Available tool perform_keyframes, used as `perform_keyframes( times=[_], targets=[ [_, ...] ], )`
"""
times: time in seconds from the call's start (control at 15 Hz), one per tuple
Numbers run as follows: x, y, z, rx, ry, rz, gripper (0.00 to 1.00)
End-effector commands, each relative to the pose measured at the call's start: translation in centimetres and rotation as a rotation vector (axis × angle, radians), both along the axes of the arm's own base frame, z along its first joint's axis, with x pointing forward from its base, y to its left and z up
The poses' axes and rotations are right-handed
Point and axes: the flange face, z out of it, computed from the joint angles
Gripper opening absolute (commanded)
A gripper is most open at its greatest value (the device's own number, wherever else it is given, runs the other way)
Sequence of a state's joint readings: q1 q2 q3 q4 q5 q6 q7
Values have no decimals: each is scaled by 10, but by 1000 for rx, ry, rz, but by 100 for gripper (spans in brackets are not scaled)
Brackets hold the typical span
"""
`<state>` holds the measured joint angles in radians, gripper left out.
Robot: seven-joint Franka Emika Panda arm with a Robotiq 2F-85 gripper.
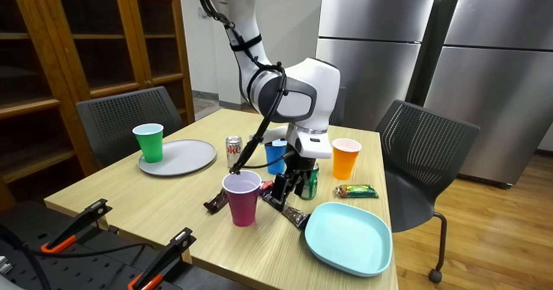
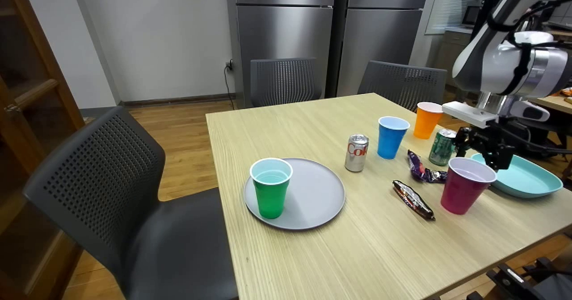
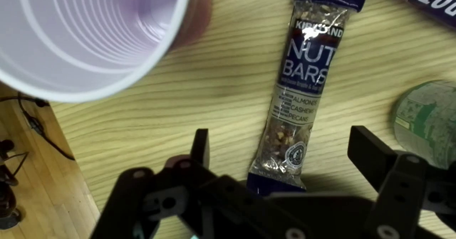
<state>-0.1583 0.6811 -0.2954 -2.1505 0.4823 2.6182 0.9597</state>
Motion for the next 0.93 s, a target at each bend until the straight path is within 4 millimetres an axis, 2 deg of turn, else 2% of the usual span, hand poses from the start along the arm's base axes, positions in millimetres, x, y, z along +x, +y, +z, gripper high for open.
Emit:
perform_keyframes(
  times=[0.0,0.67,0.73,0.87],
  targets=[
    [8,-5,-11,-9,28,-29,100],
    [5,-8,-33,-34,69,-51,100],
    [5,-8,-34,-34,69,-53,75],
    [5,-9,-34,-35,70,-57,66]
  ],
)
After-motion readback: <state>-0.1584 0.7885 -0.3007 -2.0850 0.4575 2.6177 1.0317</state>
